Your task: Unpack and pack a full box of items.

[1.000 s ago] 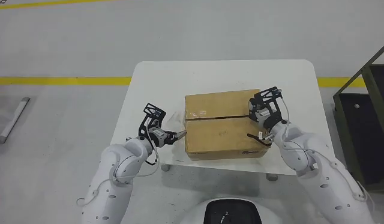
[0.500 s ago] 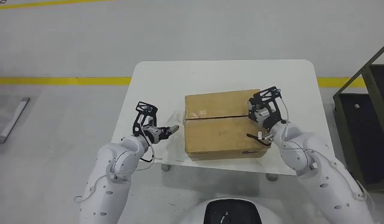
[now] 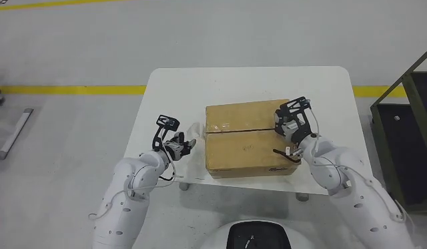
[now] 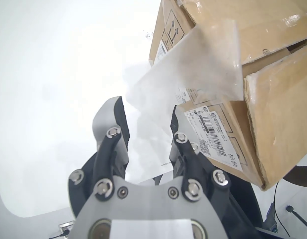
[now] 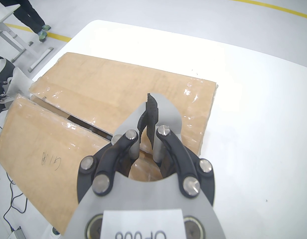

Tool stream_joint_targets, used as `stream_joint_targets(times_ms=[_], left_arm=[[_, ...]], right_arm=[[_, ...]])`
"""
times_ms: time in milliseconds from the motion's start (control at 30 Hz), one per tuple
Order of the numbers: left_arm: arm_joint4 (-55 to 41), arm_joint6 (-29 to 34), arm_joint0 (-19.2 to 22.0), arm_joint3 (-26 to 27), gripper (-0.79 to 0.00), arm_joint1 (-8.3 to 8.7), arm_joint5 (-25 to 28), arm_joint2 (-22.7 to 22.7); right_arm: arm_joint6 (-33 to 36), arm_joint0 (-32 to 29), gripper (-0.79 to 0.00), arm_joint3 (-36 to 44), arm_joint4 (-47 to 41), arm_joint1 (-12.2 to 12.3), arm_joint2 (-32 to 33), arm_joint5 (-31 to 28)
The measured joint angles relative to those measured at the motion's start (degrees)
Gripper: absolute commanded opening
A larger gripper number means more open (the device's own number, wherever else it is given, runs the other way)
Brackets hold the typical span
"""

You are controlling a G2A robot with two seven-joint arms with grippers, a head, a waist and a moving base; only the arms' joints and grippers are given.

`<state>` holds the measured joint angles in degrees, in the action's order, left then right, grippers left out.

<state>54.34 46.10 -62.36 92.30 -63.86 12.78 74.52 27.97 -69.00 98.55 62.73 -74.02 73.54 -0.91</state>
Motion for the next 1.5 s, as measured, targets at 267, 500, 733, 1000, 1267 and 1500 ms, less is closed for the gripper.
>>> stream_joint_targets(times_ms=[267, 500, 733, 1000, 1267, 1500], left_arm=[[-0.22, -1.27, 0.79, -1.15, -0.785, -0.21, -0.38, -1.25], [0.39, -2.51, 1.39, -1.88, -0.225, -0.32, 0.35, -2.22], [15.07, -6.42, 1.14, -0.82, 0.0, 0.63, 4.39, -2.79], [32.64, -19.72, -1.26, -1.66, 0.0, 1.25, 8.39, -5.82], [31.3, -29.11, -1.11, -3.36, 0.0, 0.53, 7.45, -7.4], [25.4, -32.2, -0.1, -6.68, 0.0, -0.43, 5.32, -8.26]], right_arm=[[0.01, 0.24, -0.785, -0.12, 0.06, -0.05, -0.22, 0.12], [-0.13, 0.41, -0.785, -0.37, 0.0, -0.04, -0.03, 0.02], [-0.12, 0.42, -0.785, -0.55, 0.09, -0.01, 0.13, -0.18], [0.01, 0.8, -0.785, -0.98, 0.11, -0.07, -0.27, -0.29], [0.21, 0.99, -0.785, -1.18, 0.36, -0.1, -0.49, -0.16], [0.34, 1.27, -0.785, -1.65, 0.72, -0.27, -1.65, 0.07]])
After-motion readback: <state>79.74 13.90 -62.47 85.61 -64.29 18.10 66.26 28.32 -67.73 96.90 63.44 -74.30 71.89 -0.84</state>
